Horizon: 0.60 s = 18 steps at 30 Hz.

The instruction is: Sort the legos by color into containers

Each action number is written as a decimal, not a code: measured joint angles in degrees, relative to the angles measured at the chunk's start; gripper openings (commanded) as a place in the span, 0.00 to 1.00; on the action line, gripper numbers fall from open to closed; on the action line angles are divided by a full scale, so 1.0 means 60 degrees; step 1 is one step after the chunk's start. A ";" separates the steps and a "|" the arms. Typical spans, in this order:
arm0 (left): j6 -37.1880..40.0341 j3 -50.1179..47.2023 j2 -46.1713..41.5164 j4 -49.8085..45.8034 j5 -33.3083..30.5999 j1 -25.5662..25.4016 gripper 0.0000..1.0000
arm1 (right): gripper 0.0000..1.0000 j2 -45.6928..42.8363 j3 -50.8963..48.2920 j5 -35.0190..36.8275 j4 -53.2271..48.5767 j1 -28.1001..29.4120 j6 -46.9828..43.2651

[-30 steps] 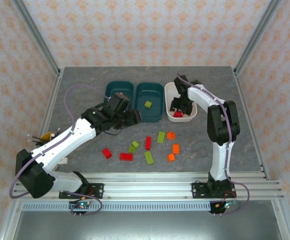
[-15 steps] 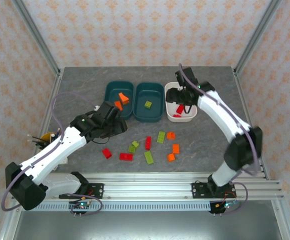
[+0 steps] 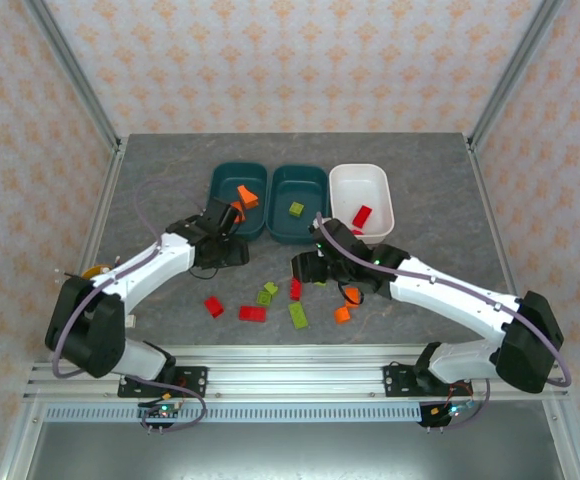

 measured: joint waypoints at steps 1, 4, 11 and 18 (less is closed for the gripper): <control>0.0189 0.0000 0.0193 0.0222 -0.0073 0.0004 0.68 | 0.65 -0.0058 0.0000 0.0062 0.0091 0.0000 0.0044; 0.0576 -0.0007 0.0747 0.0856 -0.0219 0.0058 0.69 | 0.65 -0.0259 0.0004 0.0240 0.0233 0.0000 0.0113; 0.0754 -0.0007 0.1872 0.1993 -0.0594 0.0066 0.70 | 0.65 -0.0353 0.0015 0.0517 0.0189 0.0000 0.0182; 0.0754 -0.0004 0.2503 0.2561 -0.0991 0.0069 0.56 | 0.66 -0.0353 0.0164 0.0561 -0.0131 0.0000 0.0175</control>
